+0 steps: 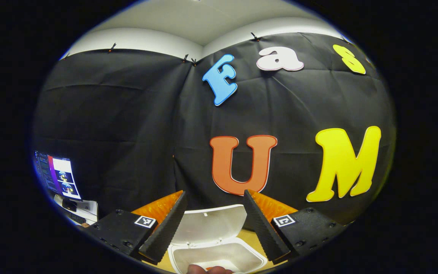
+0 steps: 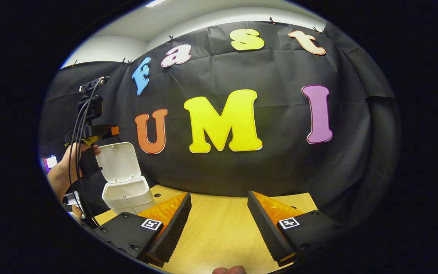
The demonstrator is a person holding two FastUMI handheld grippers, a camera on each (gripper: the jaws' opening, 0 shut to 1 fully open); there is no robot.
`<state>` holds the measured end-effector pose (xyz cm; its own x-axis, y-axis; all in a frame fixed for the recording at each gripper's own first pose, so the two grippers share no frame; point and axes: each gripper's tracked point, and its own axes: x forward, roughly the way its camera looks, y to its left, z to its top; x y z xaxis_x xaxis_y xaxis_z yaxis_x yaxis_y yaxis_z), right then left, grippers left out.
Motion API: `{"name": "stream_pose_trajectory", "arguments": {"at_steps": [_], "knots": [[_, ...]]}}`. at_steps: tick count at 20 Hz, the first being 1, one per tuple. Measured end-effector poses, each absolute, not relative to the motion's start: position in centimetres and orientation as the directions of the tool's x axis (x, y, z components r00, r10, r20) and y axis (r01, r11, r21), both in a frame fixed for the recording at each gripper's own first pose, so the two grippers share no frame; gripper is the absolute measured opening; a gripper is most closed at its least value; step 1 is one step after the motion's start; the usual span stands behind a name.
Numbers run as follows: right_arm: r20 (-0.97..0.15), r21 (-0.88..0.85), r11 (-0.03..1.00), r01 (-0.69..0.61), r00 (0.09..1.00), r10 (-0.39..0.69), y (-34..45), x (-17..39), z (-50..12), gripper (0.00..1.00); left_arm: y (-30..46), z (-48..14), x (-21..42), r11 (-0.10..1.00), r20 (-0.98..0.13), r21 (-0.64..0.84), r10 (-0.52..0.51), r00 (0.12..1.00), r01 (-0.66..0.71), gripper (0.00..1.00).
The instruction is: Press the lid of the desktop garbage bin to open it, pick up the crumpled paper on the desktop and throw it into the bin, then pick up the pop can on the desktop and drop it into the bin, and finally close the garbage bin lid.
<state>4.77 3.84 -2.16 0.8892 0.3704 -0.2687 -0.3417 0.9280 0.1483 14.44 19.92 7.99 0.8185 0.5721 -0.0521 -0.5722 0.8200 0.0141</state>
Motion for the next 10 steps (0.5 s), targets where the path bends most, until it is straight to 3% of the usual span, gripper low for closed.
{"name": "stream_pose_trajectory", "arguments": {"at_steps": [10], "knots": [[-0.276,0.11,0.93,-0.351,0.888,0.367,4.3,6.0,-1.5,0.95,24.5,3.1,18.4,0.752,-0.199,-0.007,0.645,0.738,-0.659,0.96]]}}
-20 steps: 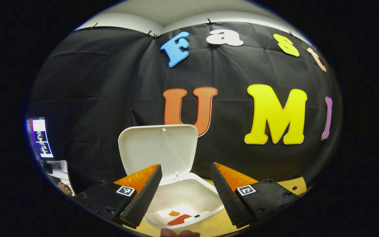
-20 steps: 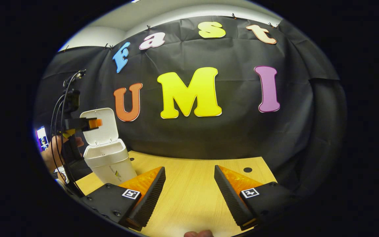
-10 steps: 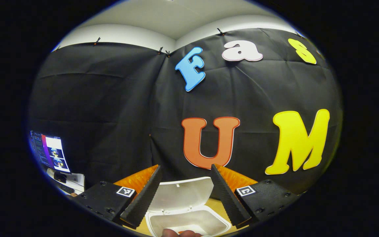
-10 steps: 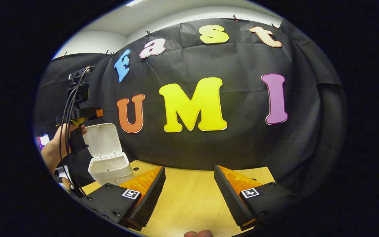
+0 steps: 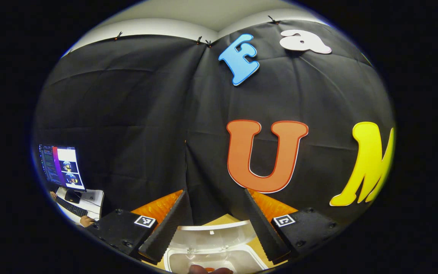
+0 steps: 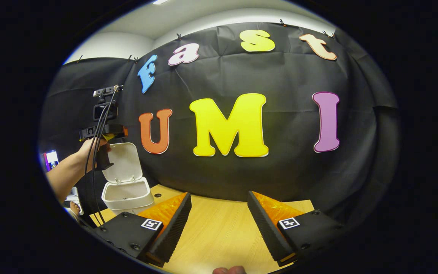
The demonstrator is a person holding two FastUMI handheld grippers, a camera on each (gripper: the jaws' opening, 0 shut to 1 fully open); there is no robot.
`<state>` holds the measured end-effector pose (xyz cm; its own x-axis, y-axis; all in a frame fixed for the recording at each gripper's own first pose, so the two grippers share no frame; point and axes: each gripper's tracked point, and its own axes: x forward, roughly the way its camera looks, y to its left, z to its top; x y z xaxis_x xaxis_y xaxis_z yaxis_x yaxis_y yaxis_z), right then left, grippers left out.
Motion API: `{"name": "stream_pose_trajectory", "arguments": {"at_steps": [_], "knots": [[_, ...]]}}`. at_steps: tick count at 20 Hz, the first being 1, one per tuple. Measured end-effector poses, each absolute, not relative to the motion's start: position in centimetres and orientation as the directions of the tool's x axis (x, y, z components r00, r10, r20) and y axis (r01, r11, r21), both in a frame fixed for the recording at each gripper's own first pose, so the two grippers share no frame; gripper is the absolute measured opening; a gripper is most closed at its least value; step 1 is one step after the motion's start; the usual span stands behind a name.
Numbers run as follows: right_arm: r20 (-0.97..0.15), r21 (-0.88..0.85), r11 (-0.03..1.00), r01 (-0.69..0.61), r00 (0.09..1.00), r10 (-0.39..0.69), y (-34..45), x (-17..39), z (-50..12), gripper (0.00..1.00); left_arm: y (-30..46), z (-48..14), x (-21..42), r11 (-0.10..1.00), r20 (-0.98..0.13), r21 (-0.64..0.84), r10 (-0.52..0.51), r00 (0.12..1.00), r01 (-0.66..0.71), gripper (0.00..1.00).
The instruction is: Press the lid of the desktop garbage bin to open it, pick up the crumpled paper on the desktop and throw it into the bin, then pick up the pop can on the desktop and drop it into the bin, and finally close the garbage bin lid.
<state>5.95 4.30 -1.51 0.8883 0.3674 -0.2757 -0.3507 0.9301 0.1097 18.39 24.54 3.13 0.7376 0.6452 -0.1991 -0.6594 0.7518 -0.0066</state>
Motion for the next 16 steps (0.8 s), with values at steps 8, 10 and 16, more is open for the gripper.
{"name": "stream_pose_trajectory", "arguments": {"at_steps": [8,10,16], "knots": [[-0.284,0.127,0.931,-0.343,0.886,0.365,3.6,5.7,-2.2,0.95,23.0,1.4,17.7,0.742,-0.263,0.001,0.647,0.715,-0.671,0.98],[-0.279,0.128,0.929,-0.347,0.887,0.369,3.3,5.3,-2.1,0.95,22.4,1.2,17.0,0.743,-0.261,0.018,0.65,0.714,-0.67,0.97],[-0.282,0.115,0.922,-0.371,0.878,0.388,1.9,3.8,-2.8,0.95,18.1,-0.5,13.8,0.752,-0.256,0.033,0.644,0.721,-0.659,0.96]]}}
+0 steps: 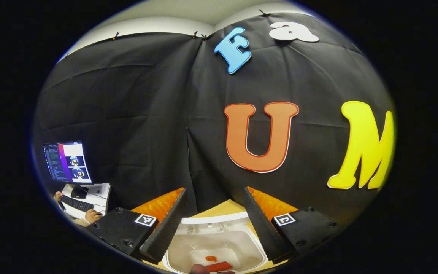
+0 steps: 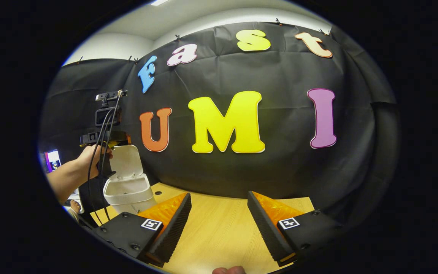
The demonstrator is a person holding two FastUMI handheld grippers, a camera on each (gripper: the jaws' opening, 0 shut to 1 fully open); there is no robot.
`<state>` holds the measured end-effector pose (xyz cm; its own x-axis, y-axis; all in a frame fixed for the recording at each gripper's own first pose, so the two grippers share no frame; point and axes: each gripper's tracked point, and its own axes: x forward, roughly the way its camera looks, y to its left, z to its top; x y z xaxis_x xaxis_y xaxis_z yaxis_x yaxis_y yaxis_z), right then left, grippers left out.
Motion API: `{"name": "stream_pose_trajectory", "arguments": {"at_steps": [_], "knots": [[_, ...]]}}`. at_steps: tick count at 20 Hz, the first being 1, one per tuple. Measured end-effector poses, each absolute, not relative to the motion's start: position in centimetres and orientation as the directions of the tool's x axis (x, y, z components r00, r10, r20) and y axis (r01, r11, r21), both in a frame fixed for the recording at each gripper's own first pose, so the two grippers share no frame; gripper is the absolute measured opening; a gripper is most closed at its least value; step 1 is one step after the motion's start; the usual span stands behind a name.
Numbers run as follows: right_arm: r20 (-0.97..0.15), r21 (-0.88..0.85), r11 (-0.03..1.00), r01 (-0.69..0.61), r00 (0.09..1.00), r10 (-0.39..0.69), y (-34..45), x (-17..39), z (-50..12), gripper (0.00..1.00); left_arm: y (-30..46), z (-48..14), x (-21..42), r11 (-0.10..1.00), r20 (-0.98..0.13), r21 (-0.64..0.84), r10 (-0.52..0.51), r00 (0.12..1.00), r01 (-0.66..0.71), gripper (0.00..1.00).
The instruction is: Press the lid of the desktop garbage bin to open it, pick up the crumpled paper on the desktop and throw it into the bin, then pick up the pop can on the desktop and drop it into the bin, and finally close the garbage bin lid.
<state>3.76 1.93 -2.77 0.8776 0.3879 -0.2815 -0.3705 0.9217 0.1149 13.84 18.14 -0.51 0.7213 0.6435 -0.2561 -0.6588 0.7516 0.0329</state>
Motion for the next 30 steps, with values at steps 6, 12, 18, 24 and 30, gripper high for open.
{"name": "stream_pose_trajectory", "arguments": {"at_steps": [6,12,18,24,30], "knots": [[-0.305,0.095,0.925,-0.367,0.874,0.378,-0.8,2.2,-3.9,0.95,15.0,-3.5,11.1,0.759,-0.301,0.013,0.623,0.722,-0.651,0.96],[-0.319,0.082,0.921,-0.38,0.866,0.385,-1.5,1.4,-4.3,0.95,13.1,-7.3,9.5,0.757,-0.346,0.012,0.616,0.707,-0.654,0.96],[-0.332,0.089,0.92,-0.381,0.86,0.388,-1.5,1.1,-5.1,0.95,12.7,-10.2,8.5,0.77,-0.355,0.017,0.601,0.716,-0.638,0.96],[-0.338,0.087,0.917,-0.39,0.854,0.396,-0.6,1.1,-5.7,0.95,12.3,-12.8,8.5,0.779,-0.375,0.026,0.588,0.717,-0.626,0.96],[-0.333,0.094,0.918,-0.384,0.857,0.393,-0.2,1.5,-5.7,0.95,11.8,-13.9,8.6,0.792,-0.333,0.04,0.585,0.74,-0.609,0.96]]}}
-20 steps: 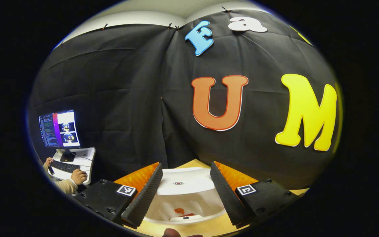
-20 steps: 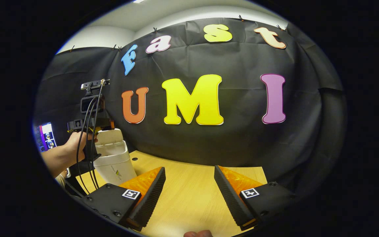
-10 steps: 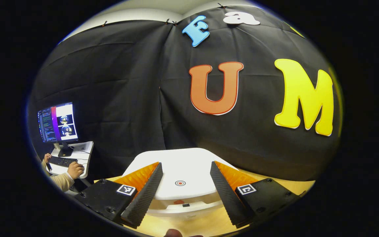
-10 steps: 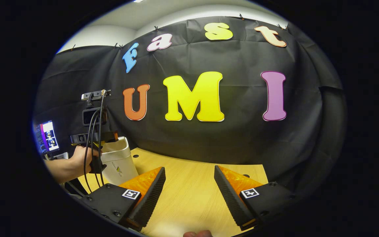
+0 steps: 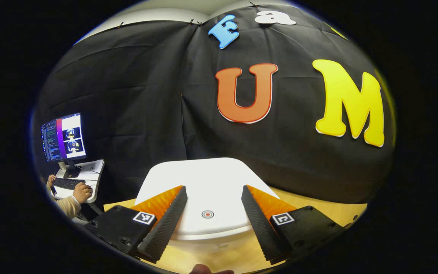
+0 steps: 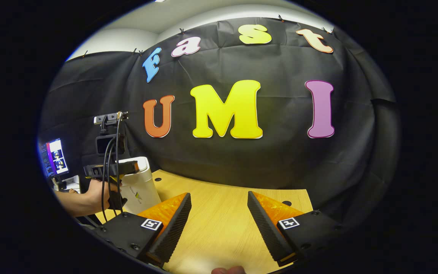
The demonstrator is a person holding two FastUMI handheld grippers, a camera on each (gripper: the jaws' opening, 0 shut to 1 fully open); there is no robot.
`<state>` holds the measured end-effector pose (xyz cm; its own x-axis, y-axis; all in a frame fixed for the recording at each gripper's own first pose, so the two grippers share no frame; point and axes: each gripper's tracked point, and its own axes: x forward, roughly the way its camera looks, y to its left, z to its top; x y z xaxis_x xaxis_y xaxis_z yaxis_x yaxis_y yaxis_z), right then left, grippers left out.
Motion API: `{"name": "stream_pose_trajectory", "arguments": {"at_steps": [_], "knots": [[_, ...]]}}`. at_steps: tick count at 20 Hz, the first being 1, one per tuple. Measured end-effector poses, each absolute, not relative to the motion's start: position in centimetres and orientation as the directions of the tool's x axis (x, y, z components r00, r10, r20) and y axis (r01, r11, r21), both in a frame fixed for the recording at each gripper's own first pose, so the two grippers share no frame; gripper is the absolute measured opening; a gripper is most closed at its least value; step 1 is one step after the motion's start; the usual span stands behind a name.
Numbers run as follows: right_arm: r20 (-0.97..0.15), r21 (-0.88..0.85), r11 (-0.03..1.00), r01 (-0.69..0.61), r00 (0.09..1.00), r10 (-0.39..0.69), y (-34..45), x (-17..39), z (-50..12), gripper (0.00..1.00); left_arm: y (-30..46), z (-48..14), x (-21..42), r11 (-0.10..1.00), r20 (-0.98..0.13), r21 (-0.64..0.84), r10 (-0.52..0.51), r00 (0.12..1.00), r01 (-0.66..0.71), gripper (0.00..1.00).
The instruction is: Press the lid of the desktop garbage bin to open it, pick up the crumpled paper on the desktop and throw it into the bin, then pick up the pop can on the desktop and drop it into the bin, and finally close the garbage bin lid.
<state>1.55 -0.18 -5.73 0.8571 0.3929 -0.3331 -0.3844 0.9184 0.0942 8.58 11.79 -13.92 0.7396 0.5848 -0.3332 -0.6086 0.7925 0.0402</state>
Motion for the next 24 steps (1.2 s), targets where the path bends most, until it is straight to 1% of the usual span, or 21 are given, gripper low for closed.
{"name": "stream_pose_trajectory", "arguments": {"at_steps": [4,7,10,11,12,15,18,20,22,24], "knots": [[-0.332,0.102,0.921,-0.376,0.86,0.388,-0.2,1.5,-5.8,0.95,11.8,-14.0,8.0,0.808,-0.304,0.065,0.575,0.76,-0.586,0.96],[-0.337,0.11,0.924,-0.367,0.861,0.382,0.0,1.6,-6.2,0.95,11.8,-14.5,7.7,0.819,-0.27,0.041,0.561,0.783,-0.573,0.96],[-0.34,0.105,0.924,-0.368,0.86,0.381,0.0,1.2,-6.3,0.95,11.7,-14.4,7.9,0.824,-0.213,0.058,0.562,0.799,-0.564,0.96],[-0.341,0.096,0.925,-0.369,0.86,0.378,0.0,1.1,-6.3,0.97,11.7,-14.5,7.9,0.827,-0.201,0.048,0.558,0.805,-0.561,0.96],[-0.344,0.092,0.926,-0.367,0.861,0.375,-0.1,1.0,-6.4,0.95,11.6,-14.4,7.9,0.829,-0.193,0.045,0.554,0.81,-0.557,0.96],[-0.346,0.093,0.932,-0.352,0.866,0.361,-0.4,0.9,-6.5,0.95,11.6,-14.0,7.9,0.838,-0.177,0.034,0.542,0.821,-0.545,0.96],[-0.33,0.088,0.94,-0.331,0.88,0.341,-0.7,1.1,-5.9,0.95,11.5,-13.5,8.1,0.858,-0.174,0.029,0.51,0.843,-0.513,0.95],[-0.32,0.083,0.945,-0.315,0.89,0.325,-0.8,1.1,-5.6,0.95,10.8,-13.4,7.9,0.878,-0.193,0.019,0.472,0.86,-0.478,0.95],[-0.303,0.079,0.949,-0.306,0.899,0.315,-0.5,1.0,-5.2,0.95,10.6,-12.8,7.7,0.889,-0.194,0.017,0.453,0.87,-0.459,0.98],[-0.276,0.061,0.953,-0.296,0.913,0.301,-0.1,0.9,-4.4,0.95,10.3,-11.2,7.6,0.904,-0.166,0.011,0.423,0.891,-0.428,0.98]]}}
